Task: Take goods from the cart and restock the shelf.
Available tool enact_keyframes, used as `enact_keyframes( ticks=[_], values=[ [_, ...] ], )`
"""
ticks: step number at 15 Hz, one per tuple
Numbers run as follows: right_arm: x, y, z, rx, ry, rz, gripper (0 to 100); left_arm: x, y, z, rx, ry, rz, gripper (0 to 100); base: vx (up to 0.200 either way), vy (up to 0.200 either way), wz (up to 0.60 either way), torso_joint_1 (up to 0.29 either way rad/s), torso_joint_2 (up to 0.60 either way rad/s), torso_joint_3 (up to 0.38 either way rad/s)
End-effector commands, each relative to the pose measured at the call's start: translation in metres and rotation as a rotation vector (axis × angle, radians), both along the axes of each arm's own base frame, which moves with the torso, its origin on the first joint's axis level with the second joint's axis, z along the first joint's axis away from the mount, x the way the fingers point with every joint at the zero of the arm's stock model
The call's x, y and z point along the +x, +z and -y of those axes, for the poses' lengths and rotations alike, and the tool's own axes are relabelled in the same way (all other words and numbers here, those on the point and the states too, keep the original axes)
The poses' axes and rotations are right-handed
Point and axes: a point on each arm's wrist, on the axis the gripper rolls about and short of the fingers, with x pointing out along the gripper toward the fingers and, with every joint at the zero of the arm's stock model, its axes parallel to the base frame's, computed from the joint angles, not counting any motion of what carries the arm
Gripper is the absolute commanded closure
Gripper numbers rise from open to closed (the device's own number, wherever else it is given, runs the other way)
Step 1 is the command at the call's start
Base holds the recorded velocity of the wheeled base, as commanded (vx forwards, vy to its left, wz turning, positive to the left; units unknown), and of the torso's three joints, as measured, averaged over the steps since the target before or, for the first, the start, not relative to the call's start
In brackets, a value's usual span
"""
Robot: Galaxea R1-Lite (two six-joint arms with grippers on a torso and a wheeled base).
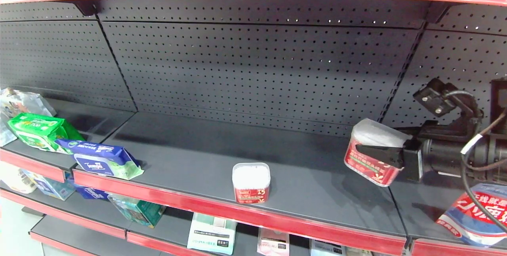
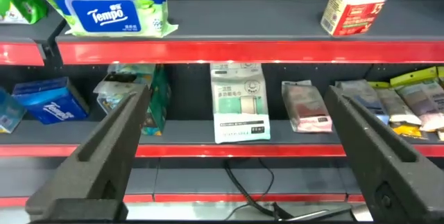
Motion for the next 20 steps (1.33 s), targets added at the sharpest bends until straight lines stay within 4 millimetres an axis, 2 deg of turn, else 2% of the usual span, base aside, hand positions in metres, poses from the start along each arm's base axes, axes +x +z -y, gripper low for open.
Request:
enact_keyframes(
  ticks=[1, 7, 11, 16, 20],
  values=[
    [0.022, -0.018, -0.010, -0.009, 0.013, -0.056, 100, 0.000, -0.001, 0.000, -0.005, 0.005, -0.003, 0, 0.000, 0.000, 0.00, 0.000, 0.00, 0.000],
    [0.057, -0.043, -0.044, 0.077, 0.069, -0.015, 100, 0.000, -0.001, 0.000, -0.005, 0.003, -0.003, 0, 0.000, 0.000, 0.00, 0.000, 0.00, 0.000],
    [0.063, -0.050, -0.052, 0.068, 0.085, -0.032, 100, 0.000, -0.001, 0.000, -0.006, -0.001, -0.003, 0, 0.000, 0.000, 0.00, 0.000, 0.00, 0.000],
    [0.095, -0.064, -0.069, 0.099, 0.118, 0.002, 100, 0.000, -0.001, 0.000, -0.006, -0.003, -0.003, 0, 0.000, 0.000, 0.00, 0.000, 0.00, 0.000],
    [0.089, -0.066, -0.092, 0.152, 0.160, -0.051, 100, 0.000, -0.001, 0.000, -0.007, -0.009, -0.004, 0, 0.000, 0.000, 0.00, 0.000, 0.00, 0.000]
  ],
)
